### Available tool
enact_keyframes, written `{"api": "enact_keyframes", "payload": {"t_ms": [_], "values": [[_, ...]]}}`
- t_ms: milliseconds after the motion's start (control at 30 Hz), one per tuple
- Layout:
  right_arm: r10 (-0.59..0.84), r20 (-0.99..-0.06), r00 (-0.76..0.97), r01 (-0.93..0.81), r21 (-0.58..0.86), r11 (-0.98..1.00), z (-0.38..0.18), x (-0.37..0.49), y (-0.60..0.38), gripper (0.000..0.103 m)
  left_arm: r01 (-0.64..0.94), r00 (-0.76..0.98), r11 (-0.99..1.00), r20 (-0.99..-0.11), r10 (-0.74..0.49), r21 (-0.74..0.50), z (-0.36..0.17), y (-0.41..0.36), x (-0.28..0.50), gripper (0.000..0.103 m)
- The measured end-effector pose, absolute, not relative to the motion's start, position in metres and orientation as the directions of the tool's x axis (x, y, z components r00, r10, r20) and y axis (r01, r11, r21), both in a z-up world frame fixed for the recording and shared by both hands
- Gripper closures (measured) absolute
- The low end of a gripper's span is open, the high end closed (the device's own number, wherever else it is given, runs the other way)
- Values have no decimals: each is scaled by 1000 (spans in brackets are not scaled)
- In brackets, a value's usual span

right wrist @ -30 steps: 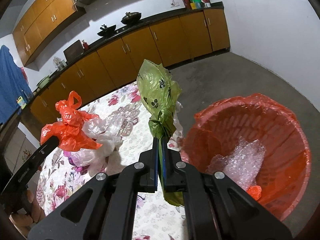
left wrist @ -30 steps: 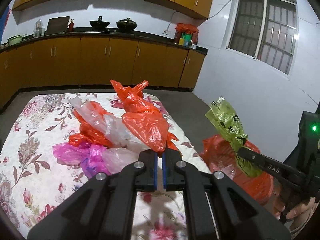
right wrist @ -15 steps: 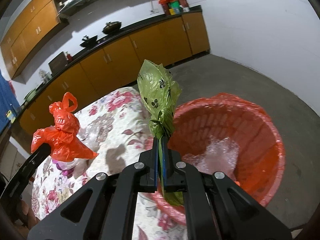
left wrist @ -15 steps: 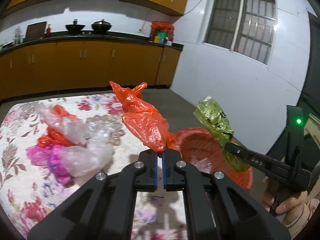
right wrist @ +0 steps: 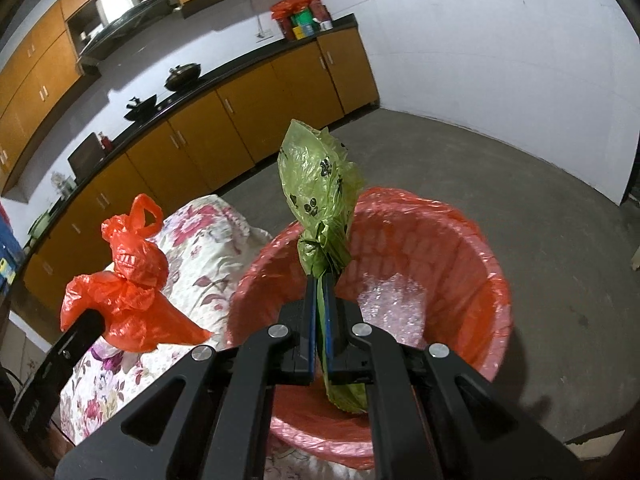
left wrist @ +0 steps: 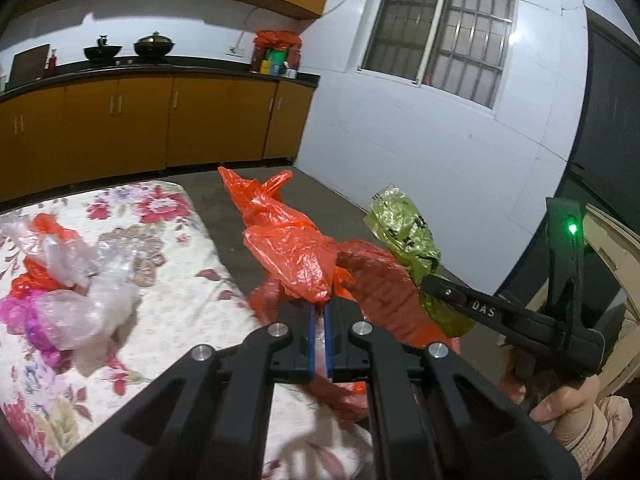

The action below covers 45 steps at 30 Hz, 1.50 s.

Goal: Collect trash
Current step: 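Carry both bags over the basket and open both tools to drop them, then return the right tool to the table and grasp the clear plastic bag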

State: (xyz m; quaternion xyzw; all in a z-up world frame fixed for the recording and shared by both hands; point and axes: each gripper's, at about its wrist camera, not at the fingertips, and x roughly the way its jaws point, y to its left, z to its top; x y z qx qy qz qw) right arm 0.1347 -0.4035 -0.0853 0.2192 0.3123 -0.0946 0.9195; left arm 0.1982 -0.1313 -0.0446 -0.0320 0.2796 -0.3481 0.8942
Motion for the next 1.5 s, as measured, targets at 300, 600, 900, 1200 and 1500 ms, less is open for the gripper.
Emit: {"api": "enact_keyframes", "payload": {"t_ms": [300,600,900,1200,1500], "values": [[-48,-617,786,338,364,868,-85,130,-415,99,640,555,722,-493,-670,-261,-52,-159,198,98],[-68,-620,781,358,356,863,-91,135,-422,99,641,527,720,-530,-665,-266,-74,-186,211,98],[-46,-634,772,368,387,845,-97,130,-428,71,543,573,779,-540,-617,-313,-79,-151,221,69],[7,-613,790,245,326,913,-78,136,-388,71,430,714,873,-505,-485,-230,-59,-85,208,53],[183,-617,765,20,306,952,-72,174,-293,71,128,827,981,-529,-188,-148,-64,27,207,41]]}}
